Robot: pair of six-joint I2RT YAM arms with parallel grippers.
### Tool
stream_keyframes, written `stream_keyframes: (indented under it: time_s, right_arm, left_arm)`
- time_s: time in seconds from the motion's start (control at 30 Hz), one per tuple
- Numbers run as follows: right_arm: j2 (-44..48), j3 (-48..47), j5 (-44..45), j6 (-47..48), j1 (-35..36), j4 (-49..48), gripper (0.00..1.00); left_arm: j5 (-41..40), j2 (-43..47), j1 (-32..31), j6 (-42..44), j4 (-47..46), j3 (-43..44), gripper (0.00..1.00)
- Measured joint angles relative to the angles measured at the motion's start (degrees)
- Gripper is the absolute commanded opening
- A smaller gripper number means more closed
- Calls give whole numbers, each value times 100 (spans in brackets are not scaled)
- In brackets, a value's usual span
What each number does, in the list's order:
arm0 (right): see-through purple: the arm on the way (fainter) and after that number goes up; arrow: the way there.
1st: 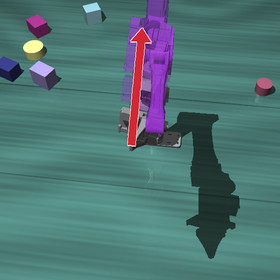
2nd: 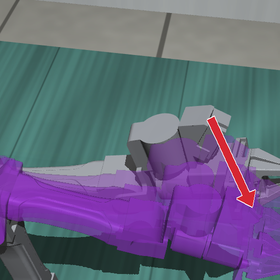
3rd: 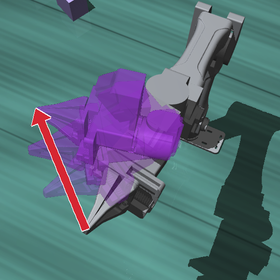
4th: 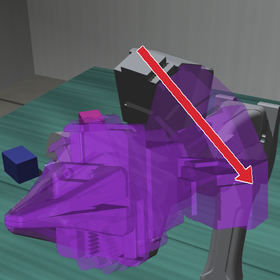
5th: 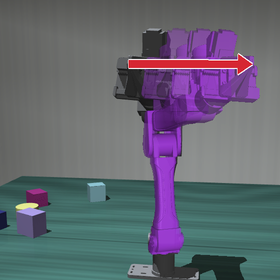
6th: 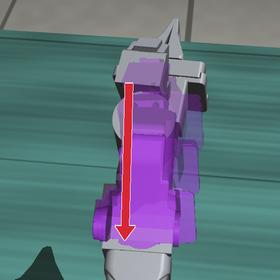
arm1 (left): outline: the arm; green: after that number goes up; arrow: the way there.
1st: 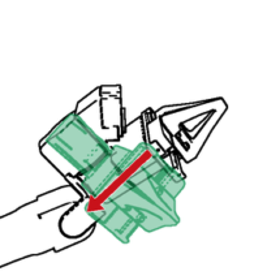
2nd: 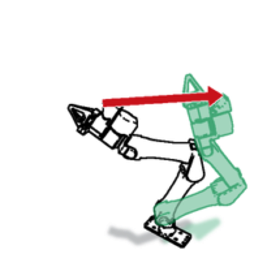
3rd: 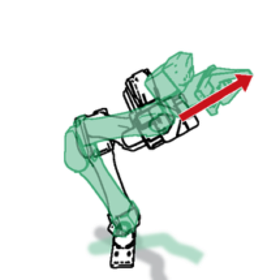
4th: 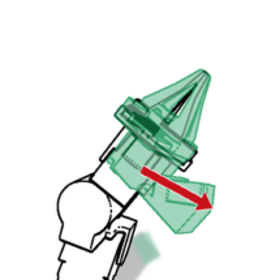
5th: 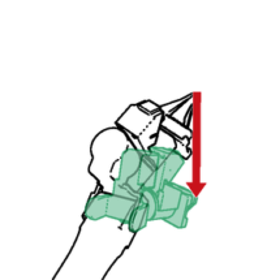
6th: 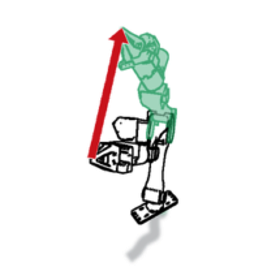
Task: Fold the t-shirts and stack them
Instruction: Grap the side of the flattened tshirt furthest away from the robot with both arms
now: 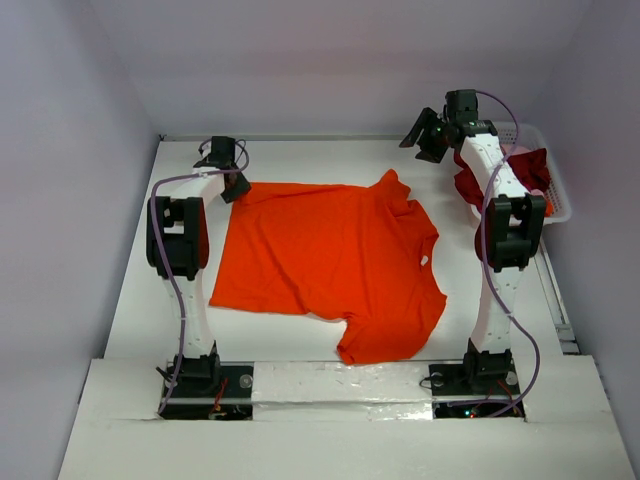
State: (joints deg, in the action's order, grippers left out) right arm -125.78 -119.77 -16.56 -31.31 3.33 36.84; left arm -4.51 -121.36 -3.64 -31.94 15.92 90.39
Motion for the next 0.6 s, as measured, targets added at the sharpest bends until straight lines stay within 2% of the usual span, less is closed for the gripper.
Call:
stream_keyframes:
  time_s: [0.6]
  right_arm:
    - [0,0,-48,-7,-35,-4,65]
  left_arm:
    - [155,-157,74,-20,-96,282,30]
